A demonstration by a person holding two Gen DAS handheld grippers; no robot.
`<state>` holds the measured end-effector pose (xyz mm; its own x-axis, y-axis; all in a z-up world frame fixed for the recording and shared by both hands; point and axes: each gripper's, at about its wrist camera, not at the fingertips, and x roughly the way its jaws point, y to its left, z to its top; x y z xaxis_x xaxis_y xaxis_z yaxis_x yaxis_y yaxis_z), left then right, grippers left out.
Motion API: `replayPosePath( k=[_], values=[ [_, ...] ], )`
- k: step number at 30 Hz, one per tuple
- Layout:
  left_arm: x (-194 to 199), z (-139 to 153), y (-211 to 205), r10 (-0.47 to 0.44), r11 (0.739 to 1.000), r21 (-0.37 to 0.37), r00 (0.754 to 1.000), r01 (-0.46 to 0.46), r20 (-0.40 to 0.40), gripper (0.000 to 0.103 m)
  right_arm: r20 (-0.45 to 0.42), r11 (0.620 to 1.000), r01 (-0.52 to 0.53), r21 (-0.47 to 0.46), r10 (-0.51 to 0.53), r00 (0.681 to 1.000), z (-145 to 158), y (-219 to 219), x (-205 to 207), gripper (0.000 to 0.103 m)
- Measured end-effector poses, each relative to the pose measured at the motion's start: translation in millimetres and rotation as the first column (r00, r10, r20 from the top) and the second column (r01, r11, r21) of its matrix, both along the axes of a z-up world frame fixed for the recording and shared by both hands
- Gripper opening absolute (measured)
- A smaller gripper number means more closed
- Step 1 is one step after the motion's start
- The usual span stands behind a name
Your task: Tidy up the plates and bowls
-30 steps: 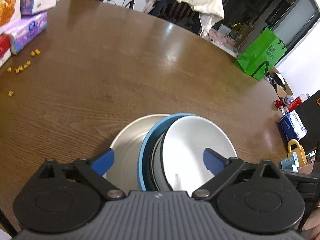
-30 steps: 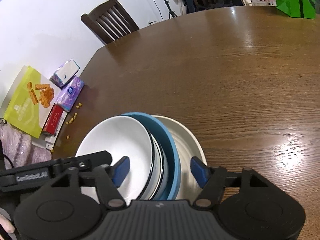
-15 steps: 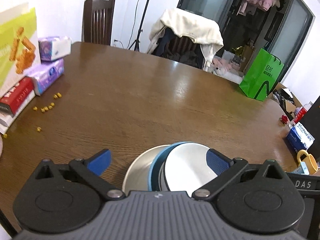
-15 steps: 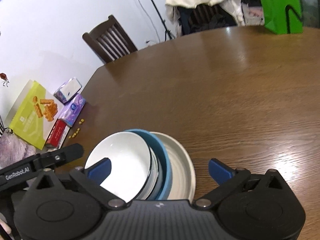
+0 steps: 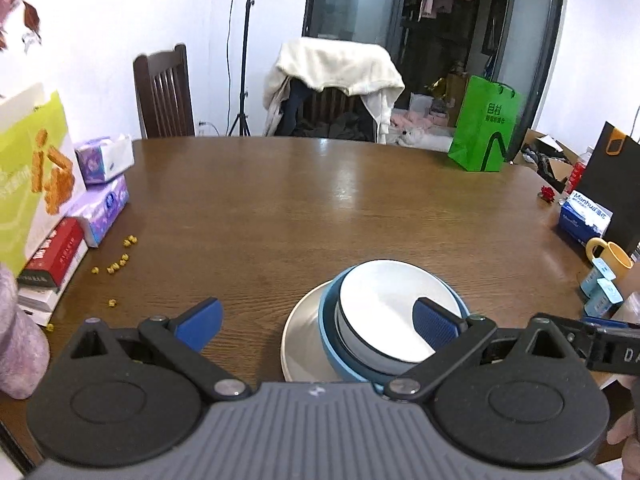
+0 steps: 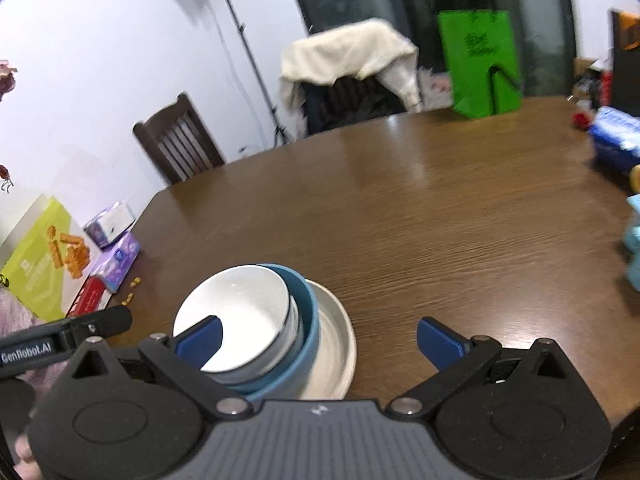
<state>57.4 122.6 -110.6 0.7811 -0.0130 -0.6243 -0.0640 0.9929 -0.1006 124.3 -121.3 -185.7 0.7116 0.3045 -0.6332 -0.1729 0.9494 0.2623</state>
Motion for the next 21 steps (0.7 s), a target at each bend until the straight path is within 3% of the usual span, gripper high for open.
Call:
replayPosePath(
  k=[7,13,21],
  values=[
    [-44.8,16.0,-28.0,-0.001,1.000,0.019,0.996,-0.001,0.084,0.103,0.092,0.999,0.009,-0.049,-0.005,0.996,13.9,-19.6,-47.6,0.103],
    [-91.7,24.0,-62.8,0.023,1.000,0.012,0.991,-0.025,0.130,0.103,0.175,0.988,0.004,-0.156,0.024,0.984,23.3,-44.5,-94.4,0.103],
    [-158.8,27.9,-98.8,0.051,0.996,0.065,0.976,-0.066,0.210,0.103,0.232,0.983,-0.017,-0.181,0.060,0.971,29.0,-75.9,-149.9,0.103]
  ],
)
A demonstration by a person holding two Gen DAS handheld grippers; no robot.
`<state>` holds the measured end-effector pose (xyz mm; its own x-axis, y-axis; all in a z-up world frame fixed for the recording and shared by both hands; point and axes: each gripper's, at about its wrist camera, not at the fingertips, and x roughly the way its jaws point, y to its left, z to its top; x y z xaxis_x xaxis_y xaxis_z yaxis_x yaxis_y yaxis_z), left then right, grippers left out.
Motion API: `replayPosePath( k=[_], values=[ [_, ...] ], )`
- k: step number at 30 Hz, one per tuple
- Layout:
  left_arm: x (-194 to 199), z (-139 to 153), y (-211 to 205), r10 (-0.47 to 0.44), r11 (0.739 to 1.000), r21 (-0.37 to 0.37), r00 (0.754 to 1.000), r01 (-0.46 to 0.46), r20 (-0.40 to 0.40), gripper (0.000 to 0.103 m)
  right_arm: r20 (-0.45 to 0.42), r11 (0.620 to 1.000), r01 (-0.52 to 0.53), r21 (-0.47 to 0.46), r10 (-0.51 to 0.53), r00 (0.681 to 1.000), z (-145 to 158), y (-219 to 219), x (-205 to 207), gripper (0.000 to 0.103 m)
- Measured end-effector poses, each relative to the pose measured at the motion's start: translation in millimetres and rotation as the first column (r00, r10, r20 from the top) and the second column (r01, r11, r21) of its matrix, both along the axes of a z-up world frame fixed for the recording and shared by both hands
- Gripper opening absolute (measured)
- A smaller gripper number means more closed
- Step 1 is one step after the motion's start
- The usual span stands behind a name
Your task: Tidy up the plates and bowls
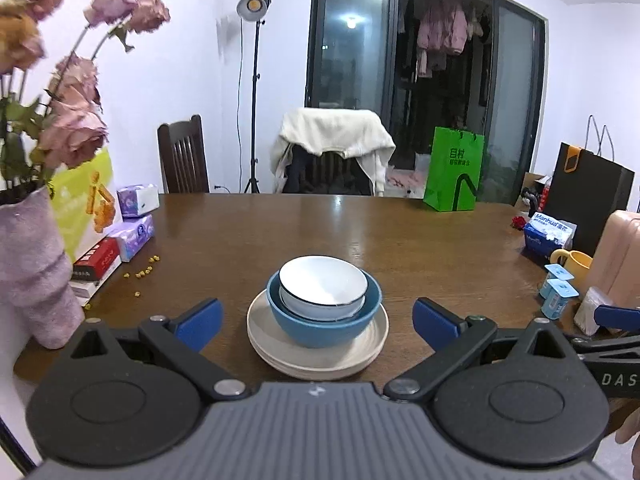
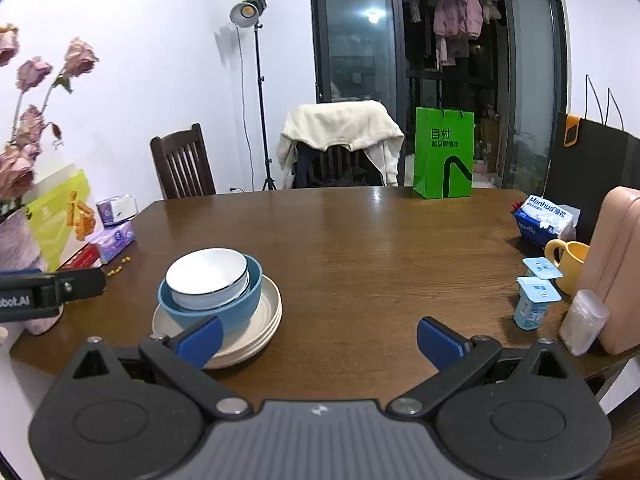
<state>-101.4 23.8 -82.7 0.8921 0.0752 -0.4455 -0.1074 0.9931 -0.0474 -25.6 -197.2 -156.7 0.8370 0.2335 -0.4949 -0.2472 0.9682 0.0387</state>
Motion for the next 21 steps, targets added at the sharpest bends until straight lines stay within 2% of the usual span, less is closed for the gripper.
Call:
replayPosePath(
  k=[9,21],
  values=[
    [-31.2,-1.2,-14.1,0.009,1.000,0.001,1.000,-0.009,0.005,0.103,0.030,1.000,-0.013,0.011,0.013,0.999,-1.2,-17.3,-38.6,0.103],
    [-51.8,-6.2,-16.2,0.017,1.000,-0.002,1.000,-0.017,0.006,0.103,0.039,0.999,-0.025,0.021,0.024,0.999,-2.9,-22.6,-58.6,0.103]
  ],
)
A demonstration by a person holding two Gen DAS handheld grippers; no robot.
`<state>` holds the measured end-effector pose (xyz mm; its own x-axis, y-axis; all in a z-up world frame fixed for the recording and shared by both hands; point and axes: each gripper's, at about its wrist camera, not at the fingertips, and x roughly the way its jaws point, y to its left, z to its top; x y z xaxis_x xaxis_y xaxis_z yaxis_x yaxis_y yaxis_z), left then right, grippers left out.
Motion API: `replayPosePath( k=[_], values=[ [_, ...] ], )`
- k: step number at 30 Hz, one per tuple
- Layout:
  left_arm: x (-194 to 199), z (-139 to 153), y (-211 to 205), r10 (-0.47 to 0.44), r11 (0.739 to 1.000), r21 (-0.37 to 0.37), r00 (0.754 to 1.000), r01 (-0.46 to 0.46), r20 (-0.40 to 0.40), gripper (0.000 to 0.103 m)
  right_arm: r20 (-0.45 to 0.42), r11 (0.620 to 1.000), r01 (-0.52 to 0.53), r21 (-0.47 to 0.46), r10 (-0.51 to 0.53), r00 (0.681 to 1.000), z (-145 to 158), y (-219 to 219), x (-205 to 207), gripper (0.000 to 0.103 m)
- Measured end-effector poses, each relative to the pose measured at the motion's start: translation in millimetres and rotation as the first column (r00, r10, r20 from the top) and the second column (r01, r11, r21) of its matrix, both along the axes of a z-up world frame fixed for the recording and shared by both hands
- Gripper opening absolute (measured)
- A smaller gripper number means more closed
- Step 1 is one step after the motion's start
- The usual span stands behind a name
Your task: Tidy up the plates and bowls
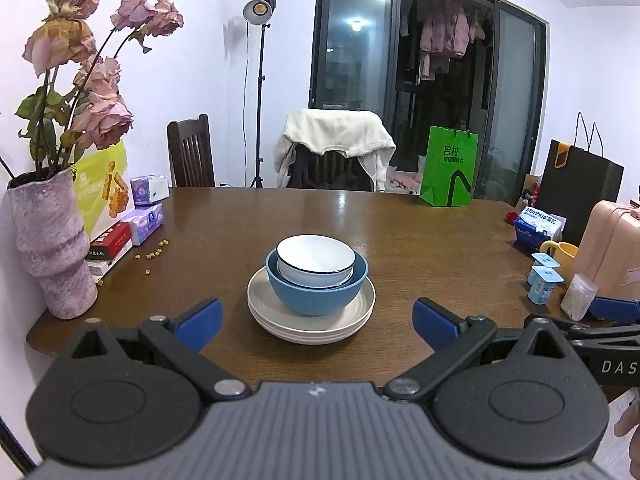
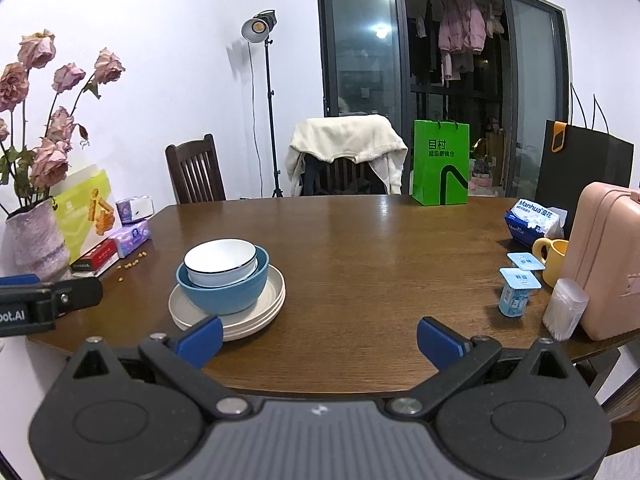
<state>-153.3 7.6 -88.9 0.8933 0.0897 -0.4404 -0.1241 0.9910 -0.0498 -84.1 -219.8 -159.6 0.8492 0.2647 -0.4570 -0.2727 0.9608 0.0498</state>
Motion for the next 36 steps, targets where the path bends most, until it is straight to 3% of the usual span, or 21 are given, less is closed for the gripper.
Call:
replayPosePath(
  k=[36],
  values=[
    [-8.3,5.6,2.4,-0.015,1.000,0.002,1.000,0.015,0.010,0.103,-0.001,1.000,0.002,-0.003,-0.002,1.000,5.1,2.8,-11.7,0.103]
  ],
)
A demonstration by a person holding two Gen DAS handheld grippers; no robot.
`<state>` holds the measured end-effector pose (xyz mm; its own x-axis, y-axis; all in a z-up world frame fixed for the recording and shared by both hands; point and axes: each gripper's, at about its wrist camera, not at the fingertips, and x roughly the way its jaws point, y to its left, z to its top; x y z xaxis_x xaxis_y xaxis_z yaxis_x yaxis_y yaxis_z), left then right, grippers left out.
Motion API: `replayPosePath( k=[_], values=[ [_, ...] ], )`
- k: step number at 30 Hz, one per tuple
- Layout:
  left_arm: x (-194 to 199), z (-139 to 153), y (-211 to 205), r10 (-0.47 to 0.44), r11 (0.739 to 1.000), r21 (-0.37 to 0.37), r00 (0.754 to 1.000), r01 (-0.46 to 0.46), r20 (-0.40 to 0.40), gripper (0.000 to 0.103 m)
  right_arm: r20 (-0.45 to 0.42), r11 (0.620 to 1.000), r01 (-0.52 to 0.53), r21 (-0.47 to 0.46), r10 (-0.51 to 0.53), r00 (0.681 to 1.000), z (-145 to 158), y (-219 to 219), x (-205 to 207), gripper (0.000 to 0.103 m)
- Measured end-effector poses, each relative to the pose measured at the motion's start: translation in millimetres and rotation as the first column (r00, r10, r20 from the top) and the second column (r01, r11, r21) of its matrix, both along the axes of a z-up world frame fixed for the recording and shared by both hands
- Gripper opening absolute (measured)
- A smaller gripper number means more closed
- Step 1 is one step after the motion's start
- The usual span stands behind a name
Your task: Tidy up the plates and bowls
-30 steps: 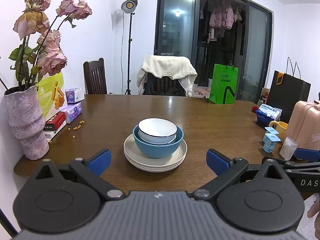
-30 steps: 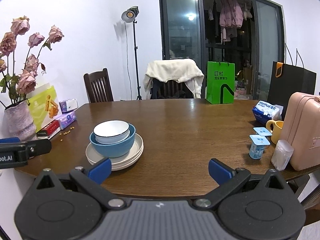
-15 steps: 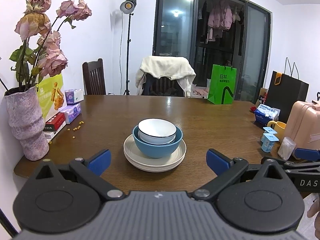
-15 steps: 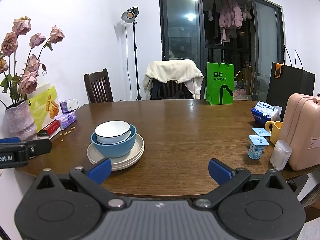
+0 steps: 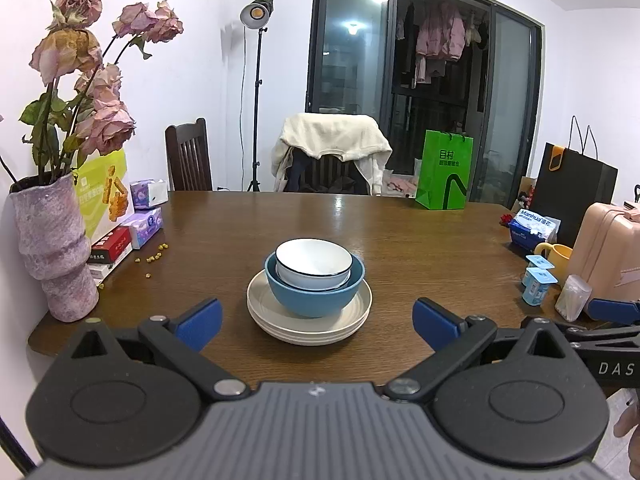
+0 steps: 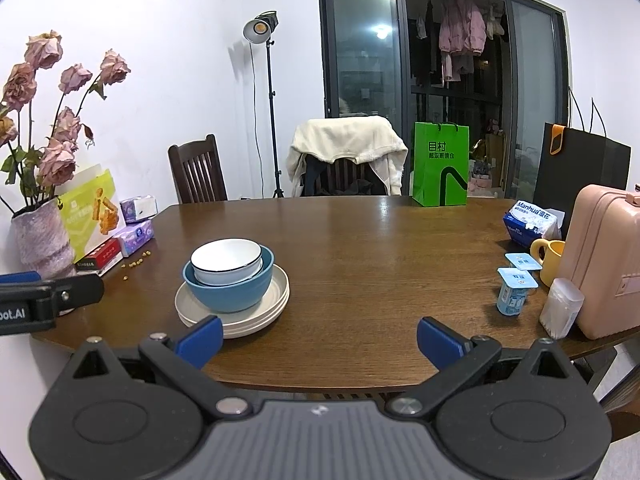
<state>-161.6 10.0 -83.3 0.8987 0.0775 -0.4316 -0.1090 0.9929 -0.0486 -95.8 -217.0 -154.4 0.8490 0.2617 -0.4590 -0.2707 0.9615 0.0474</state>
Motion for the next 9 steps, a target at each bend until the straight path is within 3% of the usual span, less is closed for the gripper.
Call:
replayPosePath(
  k=[9],
  values=[
    [3.5,-0.6,-7.7,-0.010,1.000,0.017,1.000,0.010,-0.012,0.103,-0.007,1.000,-0.002,0.001,0.002,1.000,0.7,-0.7,1.2,0.103]
  ],
)
